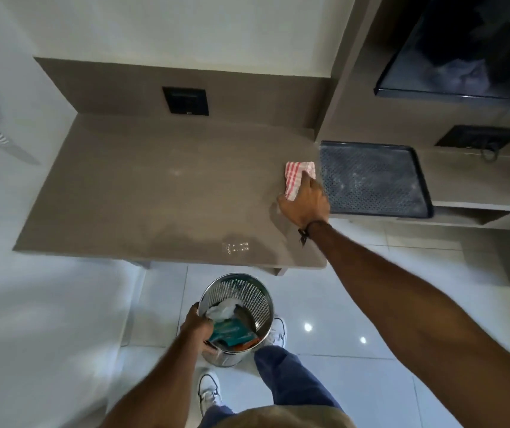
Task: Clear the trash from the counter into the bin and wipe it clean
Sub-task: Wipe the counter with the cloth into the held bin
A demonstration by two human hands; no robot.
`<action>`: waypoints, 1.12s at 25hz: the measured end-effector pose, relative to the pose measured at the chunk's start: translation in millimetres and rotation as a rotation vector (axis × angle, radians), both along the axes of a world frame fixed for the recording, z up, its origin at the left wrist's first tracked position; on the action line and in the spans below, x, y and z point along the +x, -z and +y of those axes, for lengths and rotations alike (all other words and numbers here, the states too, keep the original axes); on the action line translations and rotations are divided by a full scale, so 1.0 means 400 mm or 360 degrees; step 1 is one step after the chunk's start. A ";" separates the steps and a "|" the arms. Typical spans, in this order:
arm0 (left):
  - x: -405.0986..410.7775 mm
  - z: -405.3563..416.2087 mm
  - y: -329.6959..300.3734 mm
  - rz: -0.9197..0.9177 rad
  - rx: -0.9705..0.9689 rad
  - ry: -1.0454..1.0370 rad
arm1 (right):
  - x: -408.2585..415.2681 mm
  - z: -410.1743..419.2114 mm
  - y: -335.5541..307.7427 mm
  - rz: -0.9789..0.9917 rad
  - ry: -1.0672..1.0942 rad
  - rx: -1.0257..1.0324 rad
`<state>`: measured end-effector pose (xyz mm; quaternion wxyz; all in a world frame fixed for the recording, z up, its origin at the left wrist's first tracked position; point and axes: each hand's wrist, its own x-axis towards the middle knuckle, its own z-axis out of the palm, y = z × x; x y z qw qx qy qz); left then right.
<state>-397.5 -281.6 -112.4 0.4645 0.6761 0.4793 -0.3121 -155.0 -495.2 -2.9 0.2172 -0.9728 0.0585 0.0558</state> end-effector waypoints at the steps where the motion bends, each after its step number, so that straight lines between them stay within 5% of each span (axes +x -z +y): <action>1: 0.008 -0.007 0.010 0.0009 -0.0007 -0.0106 | 0.053 0.004 0.013 0.0050 -0.0041 -0.0065; 6: 0.036 -0.032 0.022 -0.0037 0.0023 -0.0538 | 0.171 0.032 0.105 0.0439 0.0096 -0.0059; 9: 0.041 -0.042 0.019 -0.0107 0.0035 -0.0672 | 0.115 0.024 0.165 0.0350 -0.0175 -0.0177; 23: 0.117 0.008 -0.023 -0.0238 0.0010 -0.0360 | -0.368 0.215 0.172 0.0105 -0.1245 0.0136; 28: 0.096 0.053 -0.027 -0.0219 -0.0111 -0.0381 | -0.373 0.221 0.108 0.0147 -0.0810 0.0476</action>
